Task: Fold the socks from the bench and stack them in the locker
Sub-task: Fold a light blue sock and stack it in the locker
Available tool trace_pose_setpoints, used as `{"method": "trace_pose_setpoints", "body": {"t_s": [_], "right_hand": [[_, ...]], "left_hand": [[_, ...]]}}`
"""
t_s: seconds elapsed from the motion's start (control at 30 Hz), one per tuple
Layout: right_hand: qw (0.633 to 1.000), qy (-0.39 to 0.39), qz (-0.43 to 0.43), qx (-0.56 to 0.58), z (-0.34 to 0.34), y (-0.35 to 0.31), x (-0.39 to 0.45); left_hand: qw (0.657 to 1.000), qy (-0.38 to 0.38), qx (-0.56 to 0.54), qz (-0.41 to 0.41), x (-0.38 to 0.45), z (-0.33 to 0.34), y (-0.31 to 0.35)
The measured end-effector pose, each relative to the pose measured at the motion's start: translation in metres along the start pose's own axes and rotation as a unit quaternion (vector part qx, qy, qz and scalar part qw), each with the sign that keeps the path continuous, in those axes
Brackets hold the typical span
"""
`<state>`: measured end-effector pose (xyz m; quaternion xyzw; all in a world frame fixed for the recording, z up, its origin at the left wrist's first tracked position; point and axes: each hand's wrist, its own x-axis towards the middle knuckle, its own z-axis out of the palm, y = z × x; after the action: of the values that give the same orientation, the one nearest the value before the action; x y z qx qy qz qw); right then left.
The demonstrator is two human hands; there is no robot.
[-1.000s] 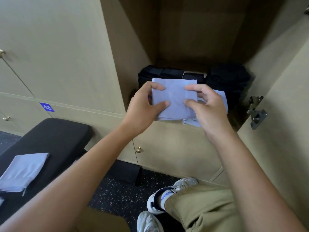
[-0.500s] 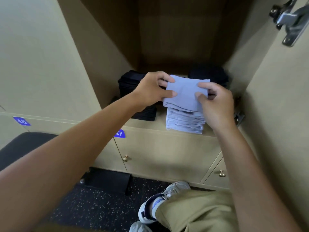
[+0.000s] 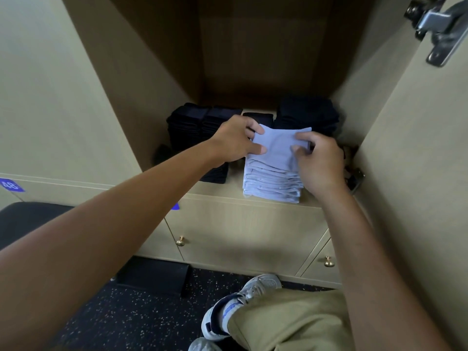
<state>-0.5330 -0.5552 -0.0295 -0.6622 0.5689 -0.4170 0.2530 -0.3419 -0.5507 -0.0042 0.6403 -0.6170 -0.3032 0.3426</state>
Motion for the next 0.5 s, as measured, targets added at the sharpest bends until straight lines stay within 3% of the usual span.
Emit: {"method": "trace_pose_setpoints", "body": {"t_s": [0.27,0.5], "right_hand": [[0.998,-0.025,-0.017,-0.046,0.012,0.013,0.003],[0.987,0.018,-0.056,-0.150,0.012,0.007,-0.003]], "left_hand": [[0.997,0.028,0.073,0.009,-0.003,0.006,-0.004],[0.960,0.074,0.222,0.156,-0.012,0.013,-0.008]]}}
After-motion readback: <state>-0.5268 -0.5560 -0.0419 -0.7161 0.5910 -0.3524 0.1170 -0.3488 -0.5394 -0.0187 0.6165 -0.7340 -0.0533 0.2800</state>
